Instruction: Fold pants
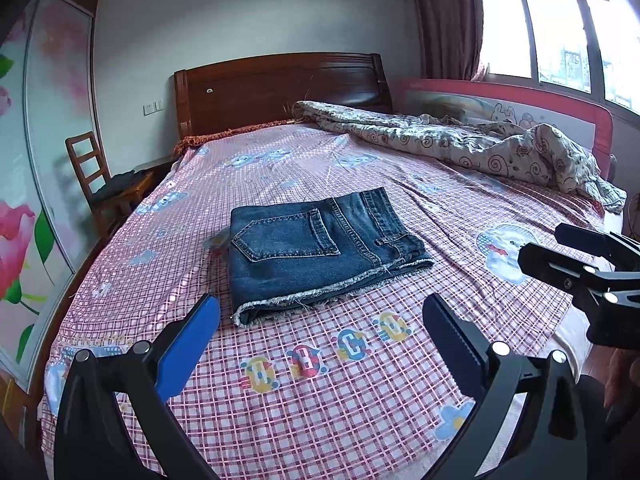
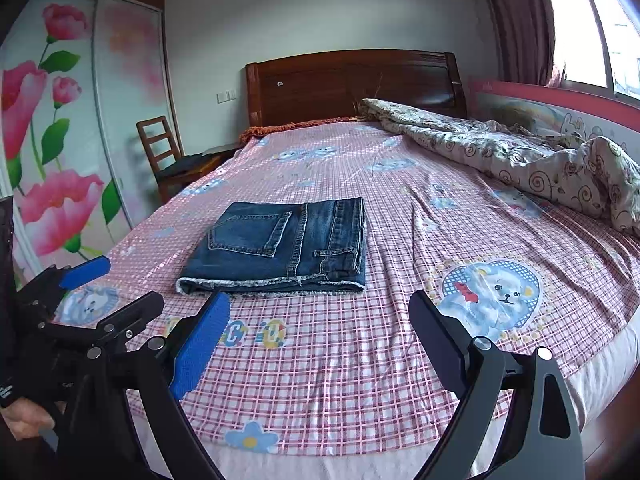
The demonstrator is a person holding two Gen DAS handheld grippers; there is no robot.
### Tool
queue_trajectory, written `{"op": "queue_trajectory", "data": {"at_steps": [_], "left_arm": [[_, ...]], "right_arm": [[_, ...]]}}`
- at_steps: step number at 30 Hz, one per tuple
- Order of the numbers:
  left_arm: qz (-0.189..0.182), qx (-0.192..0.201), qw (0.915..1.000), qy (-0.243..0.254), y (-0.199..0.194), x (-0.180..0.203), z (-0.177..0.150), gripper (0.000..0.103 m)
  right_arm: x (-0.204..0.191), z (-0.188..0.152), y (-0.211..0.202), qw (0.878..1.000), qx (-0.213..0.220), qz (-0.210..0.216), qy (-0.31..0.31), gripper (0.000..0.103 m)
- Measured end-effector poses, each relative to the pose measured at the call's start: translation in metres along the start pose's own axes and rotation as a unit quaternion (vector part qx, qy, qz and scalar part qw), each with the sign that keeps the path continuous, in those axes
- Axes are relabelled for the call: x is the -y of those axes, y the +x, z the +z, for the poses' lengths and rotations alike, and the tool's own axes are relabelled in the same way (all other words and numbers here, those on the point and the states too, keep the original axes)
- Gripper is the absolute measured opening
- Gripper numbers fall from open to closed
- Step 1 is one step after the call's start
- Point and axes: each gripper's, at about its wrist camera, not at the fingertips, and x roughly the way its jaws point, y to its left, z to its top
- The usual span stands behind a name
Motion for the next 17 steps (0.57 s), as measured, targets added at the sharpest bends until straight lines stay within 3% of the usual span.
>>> {"op": "queue_trajectory", "data": {"at_steps": [7,17], "left_arm": [[0.024,0.007,0.9989,-0.04,0.001,-0.018,0.001,0.101],[0.005,0.01,0.9974,-0.072,0.004,-0.03,-0.002,0.101]], "right_arm": [[-0.002,-0.001,0.0,1.0,-0.003,0.001,-0.002,0.09],[-0.005,0.0,0.002,1.0,-0.006,0.004,-0.006,0.09]]}}
